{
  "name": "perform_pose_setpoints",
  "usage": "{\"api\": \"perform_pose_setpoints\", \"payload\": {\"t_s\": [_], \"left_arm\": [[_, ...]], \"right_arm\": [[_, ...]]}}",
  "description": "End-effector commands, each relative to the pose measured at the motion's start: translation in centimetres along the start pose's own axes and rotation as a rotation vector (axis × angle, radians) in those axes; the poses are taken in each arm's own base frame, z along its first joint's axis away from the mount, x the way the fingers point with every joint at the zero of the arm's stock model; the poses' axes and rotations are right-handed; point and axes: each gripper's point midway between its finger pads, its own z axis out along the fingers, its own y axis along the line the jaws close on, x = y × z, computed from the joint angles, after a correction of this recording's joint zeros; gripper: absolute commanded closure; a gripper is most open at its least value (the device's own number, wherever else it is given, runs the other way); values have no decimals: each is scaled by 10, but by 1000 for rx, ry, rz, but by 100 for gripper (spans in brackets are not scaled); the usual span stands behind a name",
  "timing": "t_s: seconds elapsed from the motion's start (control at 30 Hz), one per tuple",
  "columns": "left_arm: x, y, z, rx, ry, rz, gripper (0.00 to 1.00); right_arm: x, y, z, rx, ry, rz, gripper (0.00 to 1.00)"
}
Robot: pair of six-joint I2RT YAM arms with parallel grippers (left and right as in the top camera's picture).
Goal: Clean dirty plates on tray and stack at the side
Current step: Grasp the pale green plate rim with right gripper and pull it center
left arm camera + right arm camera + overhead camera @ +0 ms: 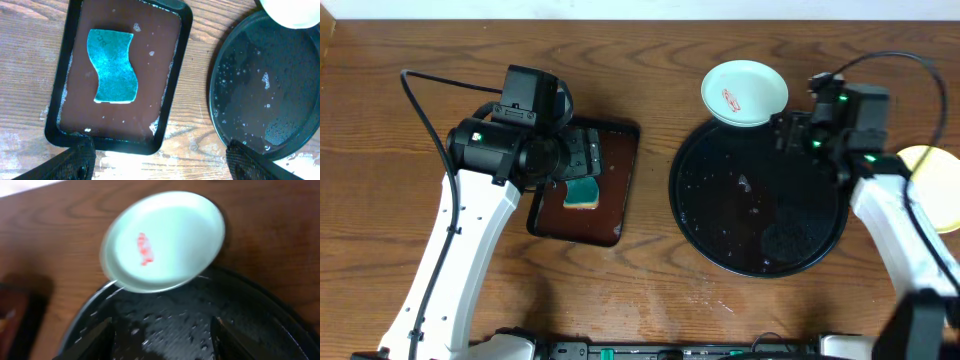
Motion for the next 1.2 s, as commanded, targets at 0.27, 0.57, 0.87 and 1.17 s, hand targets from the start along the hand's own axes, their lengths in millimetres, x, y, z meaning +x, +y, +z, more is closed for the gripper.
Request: {"api": "perform_pose_setpoints", "payload": {"t_s": [0.27, 0.57, 0.87, 1.17], "left_arm": [[-3, -1, -3, 1, -11, 10, 16], [-3, -1, -3, 1, -11, 10, 16], [-3, -1, -3, 1, -11, 10, 16], [-3, -1, -3, 1, -11, 10, 16]], "right_arm": [[10, -22, 96, -47, -51, 284, 43], [39, -36, 138, -56, -28, 459, 55], [23, -20, 113, -98, -16, 438, 99], [7, -13, 55, -14, -5, 309, 99]]}}
